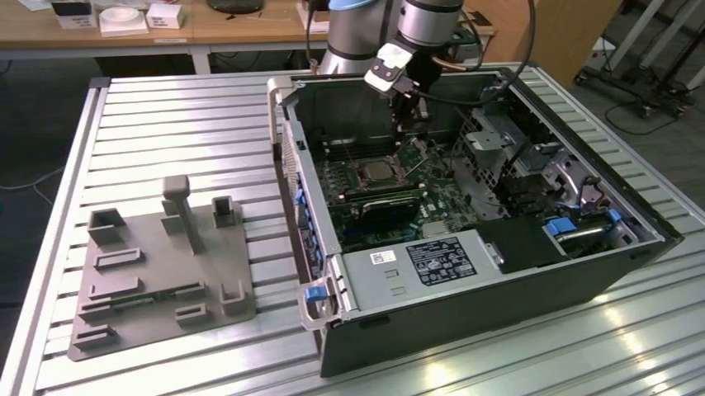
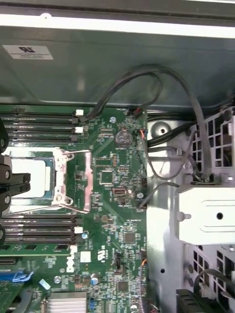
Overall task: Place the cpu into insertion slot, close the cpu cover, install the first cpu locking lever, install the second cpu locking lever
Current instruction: 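Close the cpu cover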
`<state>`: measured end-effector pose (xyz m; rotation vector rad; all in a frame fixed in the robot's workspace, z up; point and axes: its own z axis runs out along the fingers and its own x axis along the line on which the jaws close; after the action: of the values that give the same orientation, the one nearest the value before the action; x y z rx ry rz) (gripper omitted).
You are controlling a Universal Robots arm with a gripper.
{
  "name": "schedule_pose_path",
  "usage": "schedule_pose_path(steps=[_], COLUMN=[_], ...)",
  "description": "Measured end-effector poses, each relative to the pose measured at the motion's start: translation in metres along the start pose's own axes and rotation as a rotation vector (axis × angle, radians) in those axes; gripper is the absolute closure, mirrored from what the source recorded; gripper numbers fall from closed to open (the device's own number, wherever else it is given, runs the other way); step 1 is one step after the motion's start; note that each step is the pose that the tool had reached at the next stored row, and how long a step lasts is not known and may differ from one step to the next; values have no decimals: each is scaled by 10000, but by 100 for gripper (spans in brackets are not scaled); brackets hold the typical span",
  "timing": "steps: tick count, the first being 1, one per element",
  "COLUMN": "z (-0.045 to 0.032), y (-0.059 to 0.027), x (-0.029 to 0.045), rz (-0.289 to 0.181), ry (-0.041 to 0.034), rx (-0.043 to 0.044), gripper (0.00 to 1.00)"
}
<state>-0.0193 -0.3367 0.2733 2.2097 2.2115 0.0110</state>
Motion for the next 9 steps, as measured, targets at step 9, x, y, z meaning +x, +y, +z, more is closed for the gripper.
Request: schedule_pose_path(steps=[9], z=[3], y=[150], x=[0], rz=[0], ry=[0], rx=[0], gripper=[90])
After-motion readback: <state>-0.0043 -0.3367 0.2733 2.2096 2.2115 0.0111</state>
